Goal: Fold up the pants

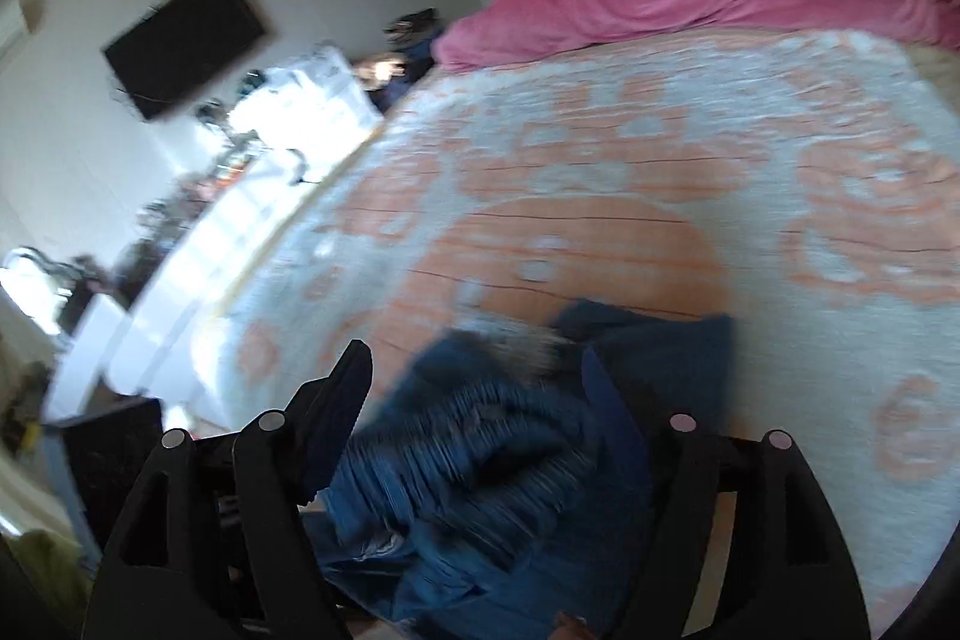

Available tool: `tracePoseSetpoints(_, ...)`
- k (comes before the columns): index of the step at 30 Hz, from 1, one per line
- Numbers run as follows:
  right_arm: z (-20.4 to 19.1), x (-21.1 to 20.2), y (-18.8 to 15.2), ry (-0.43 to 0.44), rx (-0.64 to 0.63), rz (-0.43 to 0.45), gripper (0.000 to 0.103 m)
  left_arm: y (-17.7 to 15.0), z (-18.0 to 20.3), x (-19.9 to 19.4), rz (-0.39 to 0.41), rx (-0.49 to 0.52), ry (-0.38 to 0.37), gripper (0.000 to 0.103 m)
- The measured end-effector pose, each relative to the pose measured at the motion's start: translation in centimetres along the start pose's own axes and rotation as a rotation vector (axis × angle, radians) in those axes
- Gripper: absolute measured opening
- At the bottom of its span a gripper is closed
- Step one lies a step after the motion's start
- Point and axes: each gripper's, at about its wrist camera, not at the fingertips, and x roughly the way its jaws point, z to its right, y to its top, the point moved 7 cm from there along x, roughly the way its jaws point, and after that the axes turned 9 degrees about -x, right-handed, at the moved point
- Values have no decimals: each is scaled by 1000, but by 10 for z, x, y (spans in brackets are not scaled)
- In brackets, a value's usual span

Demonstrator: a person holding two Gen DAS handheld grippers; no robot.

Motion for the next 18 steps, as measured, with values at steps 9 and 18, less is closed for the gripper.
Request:
tracePoseSetpoints(9, 10, 29, -45, -110, 12, -175, 77, -16, 1, 18, -23, 57, 49, 77)
tracePoseSetpoints(18, 32, 31, -62, -162, 52, -216, 79, -17, 0, -2, -22, 54, 27, 79)
